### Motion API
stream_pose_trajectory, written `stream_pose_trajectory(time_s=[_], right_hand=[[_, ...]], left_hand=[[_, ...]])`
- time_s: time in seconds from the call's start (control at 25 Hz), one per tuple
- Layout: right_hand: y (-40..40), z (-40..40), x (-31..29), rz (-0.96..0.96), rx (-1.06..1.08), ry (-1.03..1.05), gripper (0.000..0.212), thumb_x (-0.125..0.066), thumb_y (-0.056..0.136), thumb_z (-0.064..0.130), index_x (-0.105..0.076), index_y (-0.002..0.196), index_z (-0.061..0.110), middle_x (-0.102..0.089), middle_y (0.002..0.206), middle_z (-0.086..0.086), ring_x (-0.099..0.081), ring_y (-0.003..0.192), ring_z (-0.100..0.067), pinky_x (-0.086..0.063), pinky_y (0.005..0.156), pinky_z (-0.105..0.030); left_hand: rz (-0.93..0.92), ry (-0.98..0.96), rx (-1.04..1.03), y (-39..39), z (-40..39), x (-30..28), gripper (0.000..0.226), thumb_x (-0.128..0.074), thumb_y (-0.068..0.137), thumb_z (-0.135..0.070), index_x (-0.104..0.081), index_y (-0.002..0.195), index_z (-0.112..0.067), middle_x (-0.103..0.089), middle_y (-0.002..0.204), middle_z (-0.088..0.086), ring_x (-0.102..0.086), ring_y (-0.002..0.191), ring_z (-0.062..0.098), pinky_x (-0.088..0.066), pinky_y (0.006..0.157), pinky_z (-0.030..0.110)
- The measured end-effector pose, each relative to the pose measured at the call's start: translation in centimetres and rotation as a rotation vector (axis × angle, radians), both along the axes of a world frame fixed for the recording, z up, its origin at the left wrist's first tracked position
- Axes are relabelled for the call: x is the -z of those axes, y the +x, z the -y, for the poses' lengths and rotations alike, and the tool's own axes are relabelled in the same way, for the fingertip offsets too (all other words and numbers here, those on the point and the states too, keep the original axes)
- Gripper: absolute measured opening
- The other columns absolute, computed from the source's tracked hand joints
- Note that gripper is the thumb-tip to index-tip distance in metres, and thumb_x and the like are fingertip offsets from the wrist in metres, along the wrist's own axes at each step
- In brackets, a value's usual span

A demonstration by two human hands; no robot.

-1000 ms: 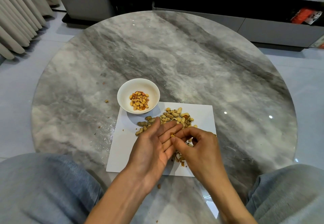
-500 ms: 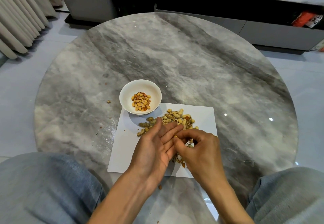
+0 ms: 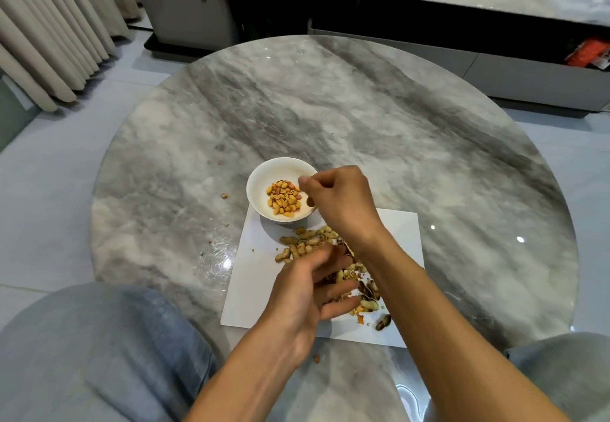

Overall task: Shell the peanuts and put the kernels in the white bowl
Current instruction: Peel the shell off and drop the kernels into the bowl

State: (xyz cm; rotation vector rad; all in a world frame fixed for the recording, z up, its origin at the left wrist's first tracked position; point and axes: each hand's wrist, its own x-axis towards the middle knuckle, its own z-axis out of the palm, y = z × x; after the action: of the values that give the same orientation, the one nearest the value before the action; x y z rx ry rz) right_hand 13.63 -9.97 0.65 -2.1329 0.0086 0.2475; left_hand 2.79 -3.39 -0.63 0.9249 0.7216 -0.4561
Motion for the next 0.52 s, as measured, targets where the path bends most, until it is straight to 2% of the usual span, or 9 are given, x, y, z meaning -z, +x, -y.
stream_pose_trajectory(time_s=[0.08,0.16,0.2,0.28,0.36,0.4,0.44,0.52], right_hand=[[-1.1,1.2,-0.5,-0.244,0.243,0.482,0.025,-0.061,0.097,0.023,-0.076,0.087,0.006,-0.066,0.067,-0.001,-0.051,0.049,-0.008,-0.041,0.048,-0.022],[-3.1,2.9,-0.8,-0.538,0.467,0.976,0.028,-0.053,0.100,0.021,-0.071,0.094,0.002,-0.069,0.072,-0.006,-0.056,0.057,-0.012,-0.046,0.054,-0.023],[-4.2,3.9,-0.8,-0.632,0.544,1.103,0.031,-0.049,0.101,0.021,-0.070,0.097,-0.001,-0.073,0.078,-0.011,-0.065,0.068,-0.018,-0.052,0.063,-0.027],[-6.4,5.5,-0.6,-0.720,0.605,1.235,0.038,-0.042,0.103,0.023,-0.068,0.104,-0.005,-0.075,0.096,-0.022,-0.071,0.094,-0.032,-0.055,0.082,-0.040],[-8.1,6.3,-0.7,-0.767,0.582,1.289,0.044,-0.040,0.103,0.027,-0.067,0.106,-0.007,-0.071,0.111,-0.027,-0.067,0.107,-0.039,-0.052,0.094,-0.048],[-8.6,6.6,-0.8,-0.787,0.561,1.300,0.047,-0.039,0.103,0.030,-0.068,0.107,-0.007,-0.070,0.115,-0.027,-0.066,0.110,-0.039,-0.051,0.095,-0.048],[-8.9,6.8,-0.9,-0.807,0.537,1.308,0.049,-0.040,0.102,0.033,-0.067,0.111,-0.007,-0.069,0.117,-0.026,-0.065,0.111,-0.038,-0.054,0.092,-0.046],[-9.2,7.0,-1.3,-0.834,0.486,1.349,0.053,-0.041,0.101,0.037,-0.063,0.120,-0.007,-0.068,0.121,-0.026,-0.068,0.106,-0.035,-0.061,0.072,-0.038]], left_hand=[[0.066,0.101,-0.021,0.0,0.1,-0.2,0.024,-0.055,0.099,-0.022,-0.072,0.112,-0.011,-0.076,0.101,0.009,-0.070,0.085,0.023,-0.058,0.067,0.032],[0.184,0.296,-0.063,0.0,0.2,-0.4,0.017,-0.061,0.096,-0.017,-0.075,0.105,-0.017,-0.077,0.094,0.006,-0.068,0.080,0.017,-0.054,0.064,0.026],[0.281,0.433,-0.061,0.0,0.2,-0.4,0.015,-0.065,0.093,-0.016,-0.076,0.102,-0.022,-0.077,0.092,0.000,-0.069,0.082,0.013,-0.053,0.067,0.023],[0.550,0.699,0.038,-0.3,0.5,-0.4,0.023,-0.073,0.086,-0.012,-0.075,0.099,-0.030,-0.075,0.091,-0.011,-0.068,0.087,0.004,-0.053,0.075,0.017],[0.776,0.868,0.183,-0.5,1.2,0.0,0.030,-0.075,0.082,-0.009,-0.075,0.104,-0.030,-0.071,0.097,-0.017,-0.066,0.093,0.001,-0.049,0.080,0.011],[0.851,0.913,0.243,-0.6,1.6,0.4,0.029,-0.075,0.082,-0.011,-0.076,0.105,-0.028,-0.069,0.098,-0.017,-0.065,0.093,0.000,-0.048,0.080,0.011],[0.907,0.948,0.287,-0.6,1.8,0.8,0.026,-0.074,0.082,-0.012,-0.077,0.105,-0.024,-0.068,0.097,-0.015,-0.065,0.092,0.001,-0.048,0.079,0.011],[1.000,1.005,0.348,-0.4,1.6,1.7,0.021,-0.071,0.083,-0.013,-0.079,0.102,-0.017,-0.067,0.093,-0.008,-0.064,0.088,0.002,-0.048,0.077,0.013]])
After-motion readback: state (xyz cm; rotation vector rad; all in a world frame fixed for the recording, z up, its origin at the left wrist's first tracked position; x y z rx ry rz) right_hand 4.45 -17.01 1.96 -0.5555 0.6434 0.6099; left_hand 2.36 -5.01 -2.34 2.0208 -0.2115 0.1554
